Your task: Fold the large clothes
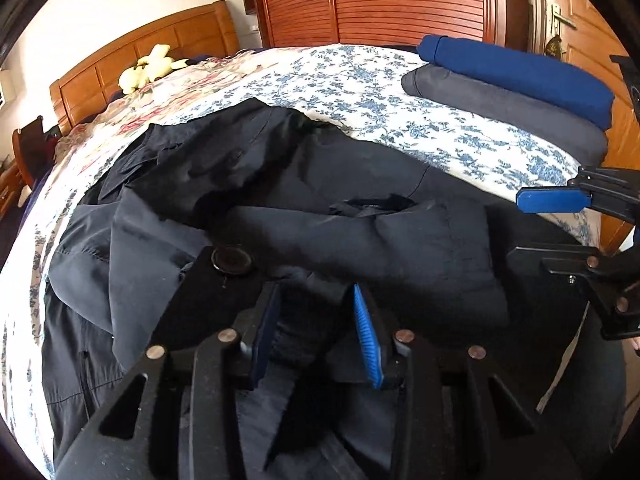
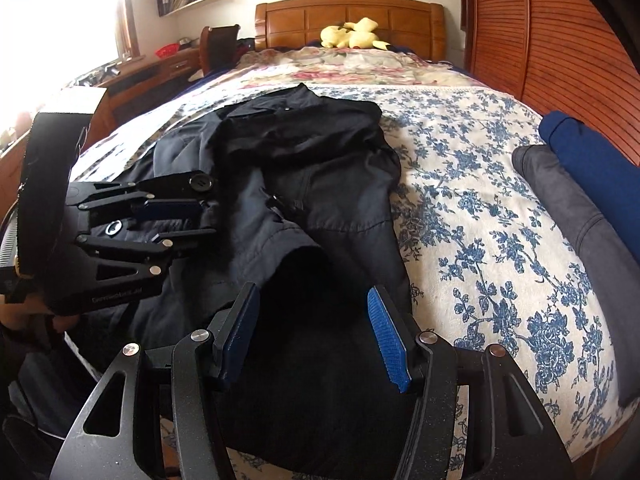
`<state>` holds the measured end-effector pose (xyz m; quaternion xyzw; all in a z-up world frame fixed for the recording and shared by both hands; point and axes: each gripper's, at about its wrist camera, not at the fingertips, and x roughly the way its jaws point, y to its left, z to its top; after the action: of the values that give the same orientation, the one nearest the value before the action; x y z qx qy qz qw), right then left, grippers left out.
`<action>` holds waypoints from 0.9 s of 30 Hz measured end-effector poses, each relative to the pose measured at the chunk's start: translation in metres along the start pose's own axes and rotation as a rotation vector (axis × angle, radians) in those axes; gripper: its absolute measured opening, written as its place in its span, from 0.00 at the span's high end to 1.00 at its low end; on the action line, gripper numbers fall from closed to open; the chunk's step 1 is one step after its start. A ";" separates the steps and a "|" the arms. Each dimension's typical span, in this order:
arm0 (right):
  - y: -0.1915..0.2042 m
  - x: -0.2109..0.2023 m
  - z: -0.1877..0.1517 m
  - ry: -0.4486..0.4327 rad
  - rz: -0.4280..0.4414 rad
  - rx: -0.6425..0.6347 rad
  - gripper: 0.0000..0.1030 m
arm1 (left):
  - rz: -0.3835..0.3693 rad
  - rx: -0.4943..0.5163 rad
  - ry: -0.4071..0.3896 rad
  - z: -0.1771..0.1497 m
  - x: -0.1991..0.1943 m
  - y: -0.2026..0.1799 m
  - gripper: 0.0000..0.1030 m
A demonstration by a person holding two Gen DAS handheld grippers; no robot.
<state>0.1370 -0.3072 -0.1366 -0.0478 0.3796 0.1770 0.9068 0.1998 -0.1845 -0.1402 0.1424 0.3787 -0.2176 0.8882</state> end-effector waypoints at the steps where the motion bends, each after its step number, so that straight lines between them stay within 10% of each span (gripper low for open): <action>1: 0.000 0.001 0.000 0.001 0.001 0.002 0.44 | 0.008 0.008 -0.010 -0.002 -0.003 0.000 0.79; 3: 0.000 0.001 -0.001 0.001 0.006 0.010 0.44 | 0.046 -0.005 -0.039 -0.003 -0.012 0.005 0.97; 27: 0.025 0.015 0.019 -0.012 0.036 0.004 0.44 | 0.222 -0.283 -0.197 -0.043 -0.129 0.159 0.95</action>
<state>0.1507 -0.2752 -0.1324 -0.0381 0.3753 0.1926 0.9059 0.1725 0.0074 -0.0605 0.0348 0.2988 -0.0760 0.9506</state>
